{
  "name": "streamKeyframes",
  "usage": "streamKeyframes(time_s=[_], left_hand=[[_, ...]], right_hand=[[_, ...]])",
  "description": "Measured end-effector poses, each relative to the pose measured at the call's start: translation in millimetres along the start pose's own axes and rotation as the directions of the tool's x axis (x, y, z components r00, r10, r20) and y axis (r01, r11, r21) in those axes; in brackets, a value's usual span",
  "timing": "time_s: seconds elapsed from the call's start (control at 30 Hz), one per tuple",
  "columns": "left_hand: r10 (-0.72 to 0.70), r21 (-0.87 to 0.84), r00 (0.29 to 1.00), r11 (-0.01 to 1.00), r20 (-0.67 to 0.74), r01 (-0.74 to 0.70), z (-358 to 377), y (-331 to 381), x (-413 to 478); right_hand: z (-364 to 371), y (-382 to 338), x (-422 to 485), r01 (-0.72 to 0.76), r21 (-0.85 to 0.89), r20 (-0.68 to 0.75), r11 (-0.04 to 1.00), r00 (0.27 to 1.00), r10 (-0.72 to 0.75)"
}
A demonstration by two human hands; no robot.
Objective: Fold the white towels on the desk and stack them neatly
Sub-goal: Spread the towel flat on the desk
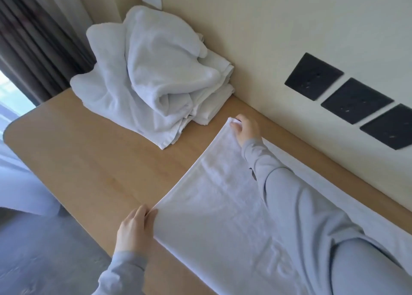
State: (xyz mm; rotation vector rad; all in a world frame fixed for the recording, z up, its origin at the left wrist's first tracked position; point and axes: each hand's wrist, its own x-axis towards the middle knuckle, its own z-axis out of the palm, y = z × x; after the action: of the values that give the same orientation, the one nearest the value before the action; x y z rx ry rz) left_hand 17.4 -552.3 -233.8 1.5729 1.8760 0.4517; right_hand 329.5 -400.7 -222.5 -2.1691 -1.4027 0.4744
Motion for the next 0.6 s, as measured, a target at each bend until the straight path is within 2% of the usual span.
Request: streamKeyframes(time_s=[0.13,0.2,0.23,0.27,0.33,0.4,0.43,0.47,0.5,0.6], left_hand=[[0.165,0.33,0.976,0.938,-0.145,-0.11,15.3,9.2,5.2],[0.361,0.368,0.929,0.877,-0.082,-0.308,28.3,32.3,6.2],[0.464,0.375,0.886,0.82,0.006,-0.432,37.2,44.1,6.7],[0.537,0.38,0.837,0.756,0.107,-0.533,46.3,53.2,8.0],[0.563,0.4,0.781,0.673,0.271,-0.623,57.4,61.7,15.8],[0.523,0.428,0.773,0.644,0.359,-0.634,61.0,57.0,23.6],[0.514,0.437,0.771,0.635,0.376,-0.637,61.6,51.3,25.6],[0.512,0.44,0.772,0.634,0.377,-0.636,61.9,45.5,26.5],[0.509,0.437,0.779,0.645,0.366,-0.627,62.1,41.3,26.6],[0.494,0.429,0.804,0.68,0.331,-0.595,63.8,36.0,25.9]], right_hand=[[25.0,9.0,5.3,0.097,-0.349,0.036,0.932,0.995,-0.09],[28.3,0.6,-6.4,0.209,-0.376,0.01,0.903,0.975,-0.222],[30.0,-4.9,-18.5,0.325,-0.32,0.009,0.89,0.941,-0.34],[32.3,-8.8,-35.0,0.469,-0.246,0.026,0.848,0.878,-0.478],[39.8,-5.7,-74.9,0.727,-0.126,0.156,0.675,0.687,-0.71],[44.3,6.4,-103.8,0.842,-0.067,0.365,0.535,0.52,-0.772],[44.6,13.9,-106.4,0.864,-0.068,0.44,0.499,0.475,-0.762],[42.1,19.9,-100.1,0.869,-0.087,0.49,0.487,0.463,-0.739],[39.0,24.9,-87.3,0.856,-0.126,0.516,0.502,0.489,-0.704],[24.6,38.9,-31.8,0.73,-0.315,0.524,0.606,0.666,-0.531]])
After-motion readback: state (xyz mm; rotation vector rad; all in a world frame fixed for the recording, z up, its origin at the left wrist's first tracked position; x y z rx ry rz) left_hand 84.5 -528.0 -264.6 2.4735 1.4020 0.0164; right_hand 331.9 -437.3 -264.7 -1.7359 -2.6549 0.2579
